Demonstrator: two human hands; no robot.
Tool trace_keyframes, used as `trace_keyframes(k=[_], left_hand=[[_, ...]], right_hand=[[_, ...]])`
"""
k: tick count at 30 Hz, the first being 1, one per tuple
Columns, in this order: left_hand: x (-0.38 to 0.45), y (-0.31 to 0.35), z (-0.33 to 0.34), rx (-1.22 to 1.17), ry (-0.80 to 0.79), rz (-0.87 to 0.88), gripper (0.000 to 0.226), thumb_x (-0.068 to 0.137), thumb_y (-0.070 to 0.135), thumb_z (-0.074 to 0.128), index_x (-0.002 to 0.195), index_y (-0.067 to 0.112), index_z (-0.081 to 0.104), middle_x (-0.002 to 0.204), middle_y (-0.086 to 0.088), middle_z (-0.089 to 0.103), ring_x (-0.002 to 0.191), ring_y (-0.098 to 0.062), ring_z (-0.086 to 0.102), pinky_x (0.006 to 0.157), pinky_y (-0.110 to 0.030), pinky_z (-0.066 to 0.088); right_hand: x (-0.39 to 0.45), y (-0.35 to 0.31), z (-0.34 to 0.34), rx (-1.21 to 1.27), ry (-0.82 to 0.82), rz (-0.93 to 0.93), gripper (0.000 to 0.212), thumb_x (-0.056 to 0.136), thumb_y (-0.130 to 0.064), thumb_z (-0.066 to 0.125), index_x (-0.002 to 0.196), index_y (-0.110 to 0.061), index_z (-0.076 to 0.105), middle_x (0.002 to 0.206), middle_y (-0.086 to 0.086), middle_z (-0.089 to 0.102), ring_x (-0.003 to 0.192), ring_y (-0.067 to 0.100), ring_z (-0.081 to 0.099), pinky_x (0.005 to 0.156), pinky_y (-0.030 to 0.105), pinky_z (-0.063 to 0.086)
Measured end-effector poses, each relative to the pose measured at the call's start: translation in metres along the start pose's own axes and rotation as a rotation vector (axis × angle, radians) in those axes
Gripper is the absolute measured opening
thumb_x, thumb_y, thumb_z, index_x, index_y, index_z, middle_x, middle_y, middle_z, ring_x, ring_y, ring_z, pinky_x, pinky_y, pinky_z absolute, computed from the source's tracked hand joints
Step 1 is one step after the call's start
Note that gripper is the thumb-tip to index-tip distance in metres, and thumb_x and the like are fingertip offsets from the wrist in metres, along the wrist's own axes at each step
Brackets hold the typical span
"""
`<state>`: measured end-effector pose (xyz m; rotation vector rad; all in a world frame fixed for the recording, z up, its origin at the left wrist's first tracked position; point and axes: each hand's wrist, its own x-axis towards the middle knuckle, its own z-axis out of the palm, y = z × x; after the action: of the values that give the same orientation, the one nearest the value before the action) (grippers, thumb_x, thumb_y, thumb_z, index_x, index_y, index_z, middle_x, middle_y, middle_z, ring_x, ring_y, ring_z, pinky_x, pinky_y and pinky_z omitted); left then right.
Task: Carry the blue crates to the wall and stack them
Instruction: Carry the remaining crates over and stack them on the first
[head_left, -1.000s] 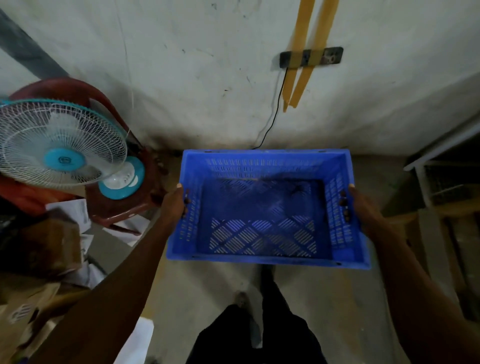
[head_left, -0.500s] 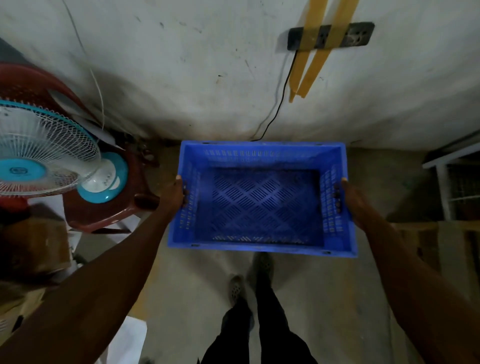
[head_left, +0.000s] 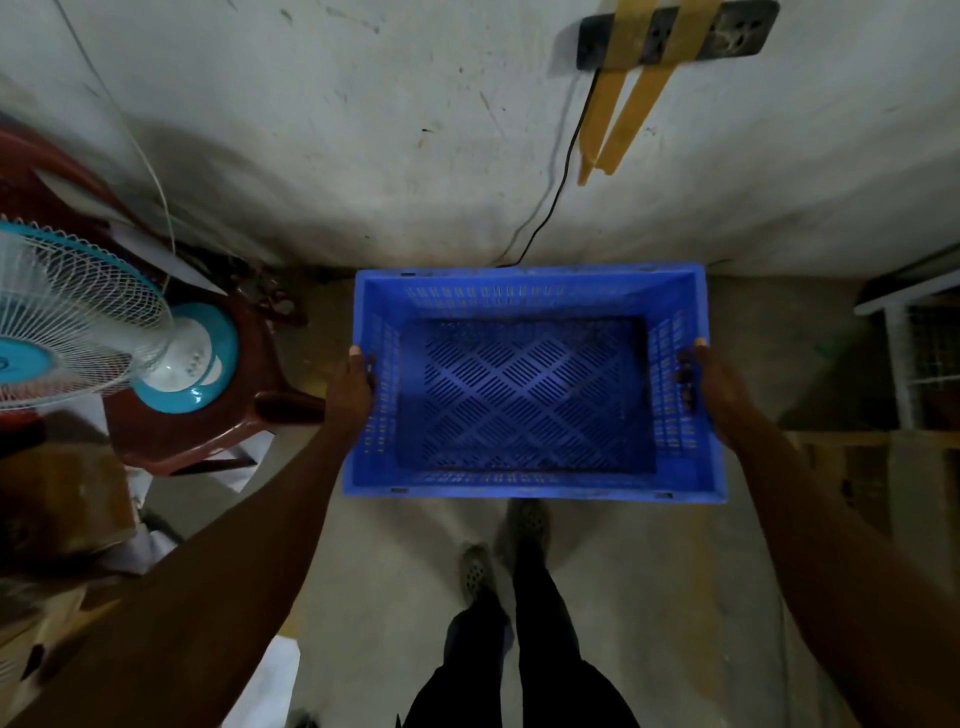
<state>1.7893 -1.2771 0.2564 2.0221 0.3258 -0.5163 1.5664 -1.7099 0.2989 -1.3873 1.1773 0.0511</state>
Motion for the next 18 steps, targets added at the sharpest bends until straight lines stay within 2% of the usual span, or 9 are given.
trace_keyframes(k=[2, 4, 7, 9, 11, 13, 15, 18], left_hand=[[-0.002, 0.003, 0.0, -0.002, 0.004, -0.019, 0.057, 0.084, 0.078, 0.034, 0.073, 0.028, 0.061, 0.058, 0.004, 0.05, 0.046, -0.017, 0.042, 0.052, -0.033, 0.034], [0.001, -0.001, -0.002, 0.016, -0.017, -0.002, 0.058, 0.082, 0.081, 0.034, 0.075, 0.029, 0.061, 0.059, 0.005, 0.049, 0.048, -0.019, 0.041, 0.054, -0.039, 0.035], [-0.005, 0.002, -0.001, 0.122, 0.015, 0.073, 0.056, 0.093, 0.069, 0.03, 0.083, 0.023, 0.059, 0.072, -0.004, 0.057, 0.066, -0.024, 0.053, 0.066, -0.045, 0.045], [-0.015, 0.001, -0.001, 0.241, 0.072, 0.141, 0.058, 0.099, 0.058, 0.028, 0.092, 0.01, 0.058, 0.087, -0.014, 0.063, 0.083, -0.029, 0.06, 0.077, -0.046, 0.047], [-0.026, -0.008, -0.004, 0.287, 0.122, 0.189, 0.061, 0.097, 0.061, 0.03, 0.095, 0.006, 0.057, 0.093, -0.018, 0.063, 0.089, -0.032, 0.062, 0.081, -0.048, 0.048], [-0.038, -0.016, -0.007, 0.352, 0.126, 0.231, 0.05, 0.098, 0.05, 0.038, 0.098, 0.004, 0.055, 0.095, -0.021, 0.06, 0.091, -0.036, 0.06, 0.082, -0.048, 0.047], [-0.052, -0.024, -0.011, 0.431, 0.103, 0.28, 0.038, 0.1, 0.031, 0.045, 0.115, -0.002, 0.054, 0.109, -0.027, 0.058, 0.102, -0.041, 0.058, 0.087, -0.047, 0.043], [-0.07, -0.036, -0.019, 0.546, 0.074, 0.29, 0.05, 0.099, 0.024, 0.048, 0.142, 0.0, 0.04, 0.132, -0.029, 0.05, 0.121, -0.047, 0.049, 0.099, -0.05, 0.039]], right_hand=[[-0.004, 0.002, 0.002, -0.013, 0.019, -0.035, 0.037, 0.102, -0.047, 0.032, 0.088, -0.02, 0.053, 0.071, 0.004, 0.051, 0.05, 0.018, 0.039, 0.047, 0.028, 0.033], [-0.005, 0.007, 0.004, -0.054, 0.082, -0.079, 0.041, 0.1, -0.051, 0.034, 0.087, -0.018, 0.056, 0.071, 0.005, 0.055, 0.051, 0.017, 0.041, 0.048, 0.029, 0.035], [-0.007, 0.017, 0.006, -0.173, 0.226, -0.164, 0.058, 0.093, -0.061, 0.038, 0.091, -0.009, 0.064, 0.075, 0.009, 0.062, 0.058, 0.019, 0.052, 0.058, 0.034, 0.043], [-0.016, 0.024, 0.007, -0.265, 0.295, -0.219, 0.052, 0.096, -0.051, 0.042, 0.089, -0.005, 0.064, 0.078, 0.014, 0.062, 0.07, 0.025, 0.058, 0.066, 0.04, 0.044], [-0.028, 0.03, 0.007, -0.362, 0.332, -0.273, 0.04, 0.099, -0.037, 0.044, 0.091, -0.001, 0.061, 0.082, 0.018, 0.06, 0.081, 0.033, 0.06, 0.069, 0.04, 0.041], [-0.042, 0.042, 0.006, -0.406, 0.341, -0.326, 0.033, 0.099, -0.03, 0.046, 0.106, 0.0, 0.059, 0.097, 0.024, 0.062, 0.094, 0.038, 0.06, 0.076, 0.042, 0.042], [-0.057, 0.058, 0.003, -0.466, 0.32, -0.347, 0.036, 0.098, -0.023, 0.048, 0.126, 0.0, 0.052, 0.117, 0.028, 0.058, 0.107, 0.041, 0.056, 0.087, 0.044, 0.042], [-0.077, 0.081, -0.003, -0.569, 0.277, -0.338, 0.048, 0.092, -0.012, 0.051, 0.138, -0.003, 0.039, 0.125, 0.03, 0.052, 0.11, 0.045, 0.055, 0.09, 0.048, 0.042]])
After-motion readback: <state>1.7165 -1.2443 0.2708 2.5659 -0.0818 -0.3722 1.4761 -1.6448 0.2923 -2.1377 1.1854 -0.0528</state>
